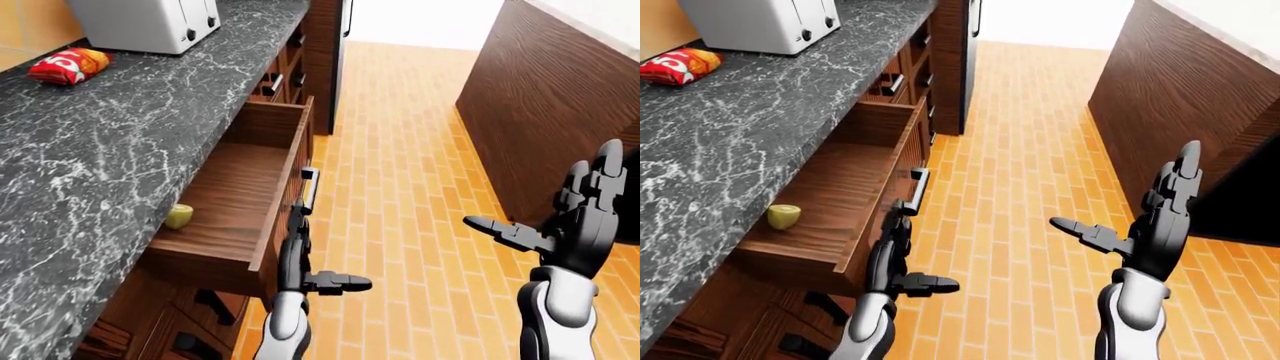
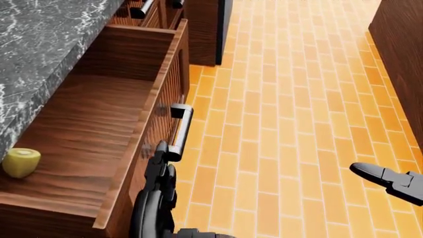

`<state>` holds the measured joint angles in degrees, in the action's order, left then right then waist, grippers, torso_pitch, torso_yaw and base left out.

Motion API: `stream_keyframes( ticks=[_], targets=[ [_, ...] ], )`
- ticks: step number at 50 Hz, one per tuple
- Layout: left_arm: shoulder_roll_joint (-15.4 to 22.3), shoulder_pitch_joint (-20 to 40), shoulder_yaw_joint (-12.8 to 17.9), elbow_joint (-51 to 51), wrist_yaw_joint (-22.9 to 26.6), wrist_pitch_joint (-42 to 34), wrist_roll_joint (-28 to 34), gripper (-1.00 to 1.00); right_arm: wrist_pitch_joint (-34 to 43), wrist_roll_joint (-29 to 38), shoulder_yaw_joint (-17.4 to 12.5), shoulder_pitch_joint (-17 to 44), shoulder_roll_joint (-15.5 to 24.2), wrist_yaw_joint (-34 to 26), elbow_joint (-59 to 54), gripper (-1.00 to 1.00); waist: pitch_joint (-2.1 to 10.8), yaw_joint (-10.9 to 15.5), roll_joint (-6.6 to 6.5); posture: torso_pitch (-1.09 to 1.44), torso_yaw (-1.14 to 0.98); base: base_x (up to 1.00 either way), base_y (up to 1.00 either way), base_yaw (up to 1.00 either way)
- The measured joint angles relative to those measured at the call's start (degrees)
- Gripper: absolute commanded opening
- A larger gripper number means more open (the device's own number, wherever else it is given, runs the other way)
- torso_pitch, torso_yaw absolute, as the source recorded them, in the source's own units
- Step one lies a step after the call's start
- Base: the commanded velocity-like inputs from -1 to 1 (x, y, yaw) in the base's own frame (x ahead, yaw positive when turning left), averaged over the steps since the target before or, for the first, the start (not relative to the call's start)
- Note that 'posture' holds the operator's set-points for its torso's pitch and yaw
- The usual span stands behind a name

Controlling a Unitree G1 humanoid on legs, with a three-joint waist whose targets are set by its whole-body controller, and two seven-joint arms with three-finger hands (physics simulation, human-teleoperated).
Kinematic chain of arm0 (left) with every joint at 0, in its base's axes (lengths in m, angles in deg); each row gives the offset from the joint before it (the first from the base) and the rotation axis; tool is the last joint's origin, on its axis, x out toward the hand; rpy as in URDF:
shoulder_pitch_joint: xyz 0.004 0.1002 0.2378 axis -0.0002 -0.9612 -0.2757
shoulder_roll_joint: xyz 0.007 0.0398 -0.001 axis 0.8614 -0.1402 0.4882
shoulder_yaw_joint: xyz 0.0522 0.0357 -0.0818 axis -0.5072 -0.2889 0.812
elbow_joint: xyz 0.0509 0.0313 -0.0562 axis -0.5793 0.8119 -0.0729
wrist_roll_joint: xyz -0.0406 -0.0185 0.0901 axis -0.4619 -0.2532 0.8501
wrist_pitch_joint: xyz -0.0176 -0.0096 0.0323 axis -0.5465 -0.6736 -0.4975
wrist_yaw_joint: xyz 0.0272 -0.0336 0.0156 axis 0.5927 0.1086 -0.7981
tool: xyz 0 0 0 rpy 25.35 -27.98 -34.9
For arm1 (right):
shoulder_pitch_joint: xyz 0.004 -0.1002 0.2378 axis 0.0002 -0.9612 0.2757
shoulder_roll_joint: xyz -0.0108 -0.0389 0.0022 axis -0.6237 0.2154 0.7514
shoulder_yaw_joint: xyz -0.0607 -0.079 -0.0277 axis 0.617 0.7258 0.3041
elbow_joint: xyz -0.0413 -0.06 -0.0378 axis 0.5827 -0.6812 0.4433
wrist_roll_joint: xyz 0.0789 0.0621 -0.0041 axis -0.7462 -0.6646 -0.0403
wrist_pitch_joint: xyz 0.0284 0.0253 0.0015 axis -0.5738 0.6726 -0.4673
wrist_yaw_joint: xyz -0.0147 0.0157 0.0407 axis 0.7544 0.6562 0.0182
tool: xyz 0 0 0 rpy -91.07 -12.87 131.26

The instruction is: Close the right drawer.

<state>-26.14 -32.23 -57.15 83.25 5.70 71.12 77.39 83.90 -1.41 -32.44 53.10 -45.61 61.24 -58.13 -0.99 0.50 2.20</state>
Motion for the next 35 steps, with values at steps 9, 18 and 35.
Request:
stream_keyframes(
  ticks=[9,18,35],
  targets=[
    [-0.6,0.9,2.4,2.0,-2.6,-1.7,-2.9,1.0,0.3,0.1,0.1,-0.2,-0.1,-0.1,0.8,1.0,-0.01,-0.1,0.0,0.0,0.0,0.0,0.0,0.0],
    [-1.1,2.1,3.0,3.8,-4.6,-0.6,-4.3,1.0,0.1,0.2,0.3,-0.2,-0.2,-0.2,0.3,1.0,0.08,-0.3,0.01,0.0,0.0,0.0,0.0,0.0],
    [-1.3,2.9,4.1,4.8,-8.4,0.7,-5.5,1.0,-0.2,0.2,0.1,-0.1,-0.1,-0.1,-0.3,1.0,0.24,-0.7,-0.15,0.0,0.0,0.0,0.0,0.0]
  ],
)
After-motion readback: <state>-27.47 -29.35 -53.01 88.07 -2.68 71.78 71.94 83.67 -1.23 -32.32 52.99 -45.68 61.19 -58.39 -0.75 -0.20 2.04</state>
